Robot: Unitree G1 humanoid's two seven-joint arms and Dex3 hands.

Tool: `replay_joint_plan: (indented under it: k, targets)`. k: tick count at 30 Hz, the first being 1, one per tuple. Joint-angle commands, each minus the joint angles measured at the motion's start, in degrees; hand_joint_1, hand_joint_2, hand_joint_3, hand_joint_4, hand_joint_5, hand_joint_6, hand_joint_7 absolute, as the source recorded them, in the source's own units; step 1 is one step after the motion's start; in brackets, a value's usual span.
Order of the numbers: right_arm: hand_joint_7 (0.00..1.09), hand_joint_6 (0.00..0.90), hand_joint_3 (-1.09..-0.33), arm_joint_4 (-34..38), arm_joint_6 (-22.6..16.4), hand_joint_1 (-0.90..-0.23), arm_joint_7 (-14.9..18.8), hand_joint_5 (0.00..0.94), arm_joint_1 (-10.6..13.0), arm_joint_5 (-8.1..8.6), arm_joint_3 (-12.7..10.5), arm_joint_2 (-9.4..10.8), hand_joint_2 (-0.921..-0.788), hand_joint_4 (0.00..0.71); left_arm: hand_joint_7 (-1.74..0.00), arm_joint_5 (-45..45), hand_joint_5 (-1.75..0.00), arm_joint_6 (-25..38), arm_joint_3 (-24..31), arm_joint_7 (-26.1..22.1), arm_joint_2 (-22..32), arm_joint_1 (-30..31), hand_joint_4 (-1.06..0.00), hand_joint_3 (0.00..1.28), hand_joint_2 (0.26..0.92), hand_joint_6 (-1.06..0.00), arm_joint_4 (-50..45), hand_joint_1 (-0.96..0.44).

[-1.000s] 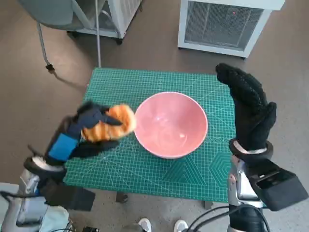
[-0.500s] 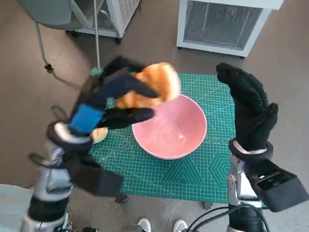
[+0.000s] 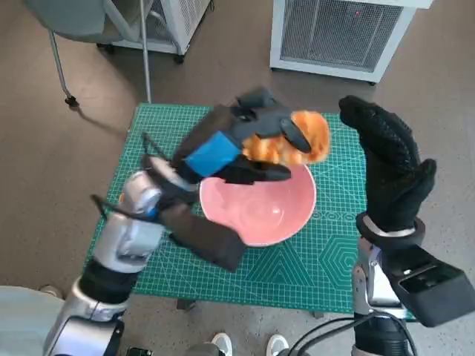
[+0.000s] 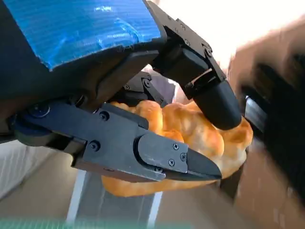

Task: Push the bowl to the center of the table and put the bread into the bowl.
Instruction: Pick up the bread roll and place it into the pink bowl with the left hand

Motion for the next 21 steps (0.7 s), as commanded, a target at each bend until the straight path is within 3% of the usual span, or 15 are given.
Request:
replay_joint_plan:
  k: [1,3,6,11,21]
  targets:
    - [0.67,-0.001,-0.762,-0.5,0.1,-0.499,0.1,0.011,1.7,-0.14,-0.1,-0.2,-0.921,0.322,-0.87,-1.3,-0.8,2.5,-2.8,-9.1,0.4,-2.2,-0.55,0.1,0.897,-0.47,4.5,-0.02]
    - [0.66,-0.001,-0.762,-0.7,0.1,-0.501,-0.1,0.011,1.9,-0.21,-0.1,-0.2,-0.921,0.323,-0.45,-2.8,-0.34,5.3,-3.5,-16.2,1.2,-2.8,-0.34,0.06,0.88,-0.39,4.4,-0.05]
    - [0.66,-0.001,-0.762,-0.8,0.0,-0.504,-0.1,0.011,2.1,-0.12,-0.3,-0.2,-0.921,0.323,-0.21,-4.7,-0.11,9.9,-3.7,-24.6,1.4,-3.9,-0.17,0.03,0.869,-0.33,3.7,-0.07]
    - [0.65,-0.001,-0.76,-0.8,-0.1,-0.508,-0.4,0.01,2.0,-0.17,-0.5,-0.1,-0.921,0.321,-0.1,-3.6,-0.02,14.8,-4.0,-30.0,2.0,-4.1,-0.09,0.02,0.865,-0.3,2.0,-0.09]
    - [0.65,-0.001,-0.757,0.0,-0.3,-0.51,-0.8,0.01,1.4,-0.37,-0.5,0.4,-0.921,0.32,-0.07,-2.6,0.0,16.3,-3.3,-30.1,3.8,-2.7,-0.08,0.01,0.853,-0.31,-0.9,-0.1]
